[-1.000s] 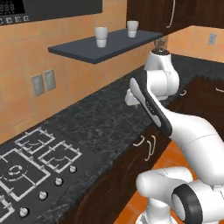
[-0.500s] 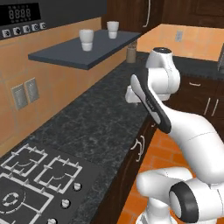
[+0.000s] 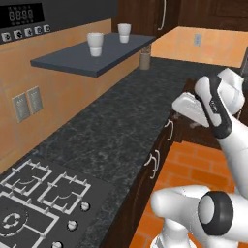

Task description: Take a straw from the drawer in front and place it inside the glass cup on the dining counter.

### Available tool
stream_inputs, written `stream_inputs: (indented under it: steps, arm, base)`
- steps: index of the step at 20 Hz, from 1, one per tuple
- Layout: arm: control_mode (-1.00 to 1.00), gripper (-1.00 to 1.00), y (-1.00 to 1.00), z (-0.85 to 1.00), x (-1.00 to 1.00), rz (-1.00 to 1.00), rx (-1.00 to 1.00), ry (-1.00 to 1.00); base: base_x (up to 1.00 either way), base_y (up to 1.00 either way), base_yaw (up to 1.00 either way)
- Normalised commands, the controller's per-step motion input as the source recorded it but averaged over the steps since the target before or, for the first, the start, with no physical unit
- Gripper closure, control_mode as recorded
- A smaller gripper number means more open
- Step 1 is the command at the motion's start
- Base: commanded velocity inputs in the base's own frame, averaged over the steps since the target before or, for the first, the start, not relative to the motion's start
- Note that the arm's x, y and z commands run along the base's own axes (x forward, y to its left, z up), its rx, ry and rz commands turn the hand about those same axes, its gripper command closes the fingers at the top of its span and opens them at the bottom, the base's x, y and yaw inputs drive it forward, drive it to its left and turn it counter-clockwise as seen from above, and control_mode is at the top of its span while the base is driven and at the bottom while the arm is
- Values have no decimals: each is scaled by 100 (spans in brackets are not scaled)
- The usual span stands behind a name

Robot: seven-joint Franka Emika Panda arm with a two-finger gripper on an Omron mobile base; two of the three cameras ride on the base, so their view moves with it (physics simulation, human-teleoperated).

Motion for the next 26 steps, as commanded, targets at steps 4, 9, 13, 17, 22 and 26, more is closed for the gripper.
stream_inputs:
  steps: [4,9,13,17,22,26]
  arm:
    - [-100,-100,-73,-93,4,0,46,0]
    - [-100,-100,-34,-100,19,5,37,0]
    - [-100,-100,-3,-94,17,11,29,0]
    - [-100,-100,2,-78,41,9,24,-1]
    - [-100,-100,10,-57,66,2,18,-6]
    - [-100,-100,9,-52,69,0,9,-10]
  base:
    - [0,0,0]
    - [0,0,0]
    - [0,0,0]
    - [0,0,0]
    - [0,0,0]
    - [0,0,0]
